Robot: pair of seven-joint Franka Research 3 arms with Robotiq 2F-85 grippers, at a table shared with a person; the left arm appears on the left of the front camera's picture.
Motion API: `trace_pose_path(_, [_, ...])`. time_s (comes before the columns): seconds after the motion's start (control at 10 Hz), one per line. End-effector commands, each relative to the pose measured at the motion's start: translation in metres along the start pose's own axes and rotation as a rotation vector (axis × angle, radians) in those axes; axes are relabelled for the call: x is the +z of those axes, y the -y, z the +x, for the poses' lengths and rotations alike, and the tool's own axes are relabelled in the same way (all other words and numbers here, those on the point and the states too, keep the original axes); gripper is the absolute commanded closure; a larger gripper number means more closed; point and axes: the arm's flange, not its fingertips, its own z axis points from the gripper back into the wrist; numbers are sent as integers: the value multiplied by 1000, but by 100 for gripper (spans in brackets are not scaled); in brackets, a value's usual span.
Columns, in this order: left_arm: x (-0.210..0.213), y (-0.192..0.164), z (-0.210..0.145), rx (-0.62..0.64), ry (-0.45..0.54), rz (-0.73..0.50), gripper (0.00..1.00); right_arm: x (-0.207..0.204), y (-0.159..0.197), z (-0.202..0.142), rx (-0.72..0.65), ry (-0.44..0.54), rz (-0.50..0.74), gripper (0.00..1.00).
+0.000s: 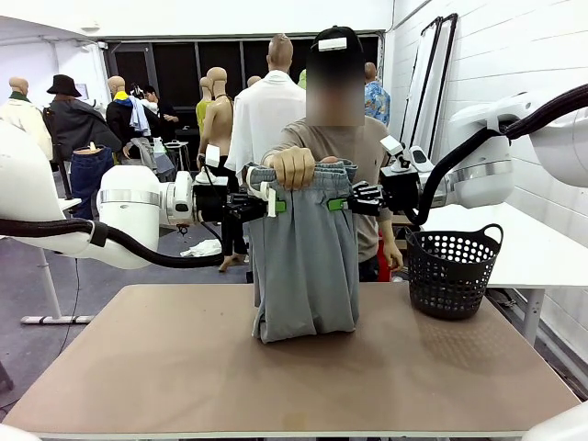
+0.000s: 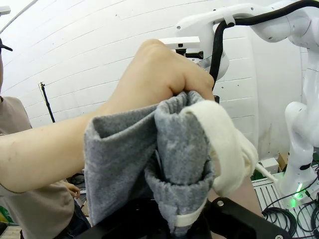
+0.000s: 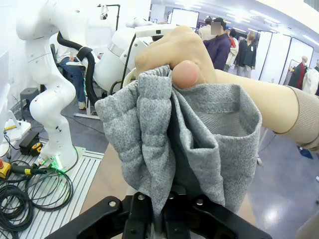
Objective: Fold the training pants.
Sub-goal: Release the ends of the Training pants and then grab the overlapped ends.
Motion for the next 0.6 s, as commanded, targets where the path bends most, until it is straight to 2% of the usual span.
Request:
trace_pose_path(0.0, [0,1,2,-15,11,8,100,-1,-1,0,0,1,5,100])
trace_pose_path(0.5, [0,1,2,-15,11,8,100,-1,-1,0,0,1,5,100])
